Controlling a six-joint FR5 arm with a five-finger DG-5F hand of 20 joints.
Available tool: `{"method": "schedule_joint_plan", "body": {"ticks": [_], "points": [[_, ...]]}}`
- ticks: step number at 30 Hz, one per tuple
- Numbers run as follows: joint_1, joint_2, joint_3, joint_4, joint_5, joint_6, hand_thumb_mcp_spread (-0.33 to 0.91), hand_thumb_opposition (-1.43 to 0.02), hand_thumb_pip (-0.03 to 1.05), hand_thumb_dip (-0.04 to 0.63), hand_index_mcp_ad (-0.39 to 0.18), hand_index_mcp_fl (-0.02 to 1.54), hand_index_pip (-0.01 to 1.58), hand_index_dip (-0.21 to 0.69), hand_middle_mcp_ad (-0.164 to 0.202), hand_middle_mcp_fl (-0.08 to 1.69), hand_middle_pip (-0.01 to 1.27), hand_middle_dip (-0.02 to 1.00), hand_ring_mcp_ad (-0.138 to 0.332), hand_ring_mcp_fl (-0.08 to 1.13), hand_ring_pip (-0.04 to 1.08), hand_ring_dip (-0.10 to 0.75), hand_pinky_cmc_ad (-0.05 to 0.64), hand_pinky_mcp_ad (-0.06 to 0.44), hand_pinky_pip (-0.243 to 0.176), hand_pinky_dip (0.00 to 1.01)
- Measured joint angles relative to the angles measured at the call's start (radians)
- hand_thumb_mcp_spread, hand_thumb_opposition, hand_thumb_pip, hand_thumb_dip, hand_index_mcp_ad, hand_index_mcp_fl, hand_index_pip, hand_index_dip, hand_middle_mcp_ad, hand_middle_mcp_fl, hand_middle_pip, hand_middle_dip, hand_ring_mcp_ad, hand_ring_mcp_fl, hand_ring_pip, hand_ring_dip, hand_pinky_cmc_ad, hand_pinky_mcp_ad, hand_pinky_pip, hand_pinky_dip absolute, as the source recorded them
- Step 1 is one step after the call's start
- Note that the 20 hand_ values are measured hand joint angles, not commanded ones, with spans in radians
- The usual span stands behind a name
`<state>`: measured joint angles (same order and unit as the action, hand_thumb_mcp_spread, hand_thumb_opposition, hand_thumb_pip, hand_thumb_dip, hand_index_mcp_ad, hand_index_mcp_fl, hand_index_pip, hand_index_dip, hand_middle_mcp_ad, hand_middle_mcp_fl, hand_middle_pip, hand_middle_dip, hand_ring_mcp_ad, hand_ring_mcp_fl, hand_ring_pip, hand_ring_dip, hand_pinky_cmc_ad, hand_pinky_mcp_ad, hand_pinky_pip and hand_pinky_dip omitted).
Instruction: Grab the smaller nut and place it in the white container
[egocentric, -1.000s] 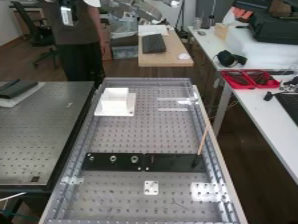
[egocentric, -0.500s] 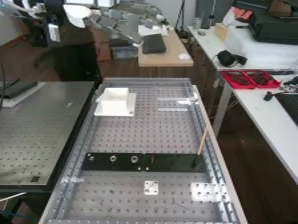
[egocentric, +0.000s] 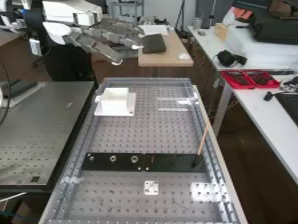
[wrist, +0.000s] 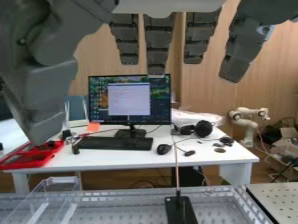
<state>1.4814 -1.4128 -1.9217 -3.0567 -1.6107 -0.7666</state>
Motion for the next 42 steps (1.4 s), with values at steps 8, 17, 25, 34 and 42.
{"method": "schedule_joint_plan", "body": {"ticks": [8,17,25,34,42], "points": [[-0.059,0.001,-0.051,0.022,-0.093,-0.047,0.28,-0.72,0.6,0.112,-0.054,0.06,0.24,0.269,0.038,0.13,0.12,0.25,0.159,0.02,0.11,0.138,0.412,0.344,-0.026,0.26],[-0.123,-0.02,-0.118,0.09,-0.209,-0.104,0.31,-0.74,0.64,0.126,-0.075,0.06,0.62,0.204,0.035,0.13,0.12,0.26,0.155,0.02,0.11,0.138,0.412,0.344,-0.026,0.26],[-0.197,-0.075,-0.158,0.141,-0.281,-0.148,0.33,-0.76,0.66,0.145,-0.077,0.02,1.01,0.202,0.035,0.13,0.11,0.25,0.155,0.02,0.11,0.138,0.412,0.344,-0.024,0.26],[-0.263,-0.146,-0.187,0.225,-0.325,-0.198,0.36,-0.79,0.71,0.175,-0.082,0.0,1.27,0.202,0.031,0.17,0.11,0.25,0.143,0.02,0.11,0.134,0.403,0.326,-0.01,0.24],[-0.296,-0.194,-0.206,0.307,-0.355,-0.211,0.37,-0.8,0.71,0.188,-0.082,0.0,1.36,0.201,0.031,0.17,0.12,0.25,0.129,0.01,0.11,0.138,0.398,0.33,0.005,0.21]]}}
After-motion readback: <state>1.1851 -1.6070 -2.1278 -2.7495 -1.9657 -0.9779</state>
